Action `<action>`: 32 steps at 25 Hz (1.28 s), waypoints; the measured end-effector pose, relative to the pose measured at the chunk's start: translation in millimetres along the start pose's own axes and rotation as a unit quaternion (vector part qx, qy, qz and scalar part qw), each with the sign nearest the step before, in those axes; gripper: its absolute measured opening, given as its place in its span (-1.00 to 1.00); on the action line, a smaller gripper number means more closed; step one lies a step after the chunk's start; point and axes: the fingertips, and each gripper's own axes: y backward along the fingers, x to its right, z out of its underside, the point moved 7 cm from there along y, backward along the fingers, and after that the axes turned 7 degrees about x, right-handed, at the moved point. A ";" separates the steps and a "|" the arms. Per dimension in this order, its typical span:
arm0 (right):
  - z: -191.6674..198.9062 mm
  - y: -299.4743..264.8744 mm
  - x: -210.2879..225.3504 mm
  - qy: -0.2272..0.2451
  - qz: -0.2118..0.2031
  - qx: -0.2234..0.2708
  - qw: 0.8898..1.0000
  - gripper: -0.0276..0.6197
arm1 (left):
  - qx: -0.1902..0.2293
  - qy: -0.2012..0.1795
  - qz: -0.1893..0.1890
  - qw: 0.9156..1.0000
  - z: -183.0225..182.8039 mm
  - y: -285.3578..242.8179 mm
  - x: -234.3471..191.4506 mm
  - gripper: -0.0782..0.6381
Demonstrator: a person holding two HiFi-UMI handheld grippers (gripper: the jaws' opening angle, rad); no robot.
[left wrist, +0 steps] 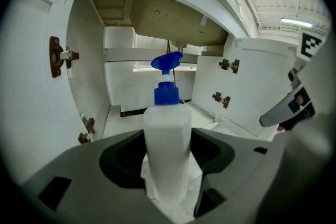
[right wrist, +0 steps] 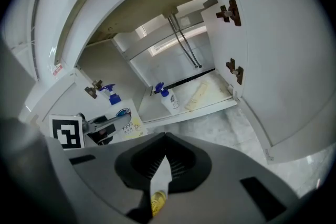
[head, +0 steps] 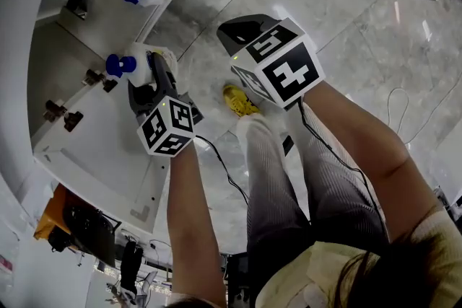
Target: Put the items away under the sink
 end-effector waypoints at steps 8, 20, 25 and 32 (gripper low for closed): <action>5.9 -26.3 4.3 -0.011 0.000 -0.001 1.000 -0.83 | 0.010 -0.018 0.017 1.000 4.1 -32.1 -4.0 0.02; 2.2 -57.3 21.3 -0.004 0.006 0.007 1.000 -0.83 | 0.017 -0.068 0.005 0.998 13.7 -82.1 -28.6 0.02; 8.5 -70.2 22.3 -0.008 0.006 0.001 1.000 -0.83 | 0.029 -0.074 0.004 0.997 14.7 -97.3 -37.6 0.02; 10.8 -81.2 25.5 -0.006 0.007 0.009 1.000 -0.83 | 0.039 -0.048 -0.019 0.998 24.7 -115.3 -53.1 0.02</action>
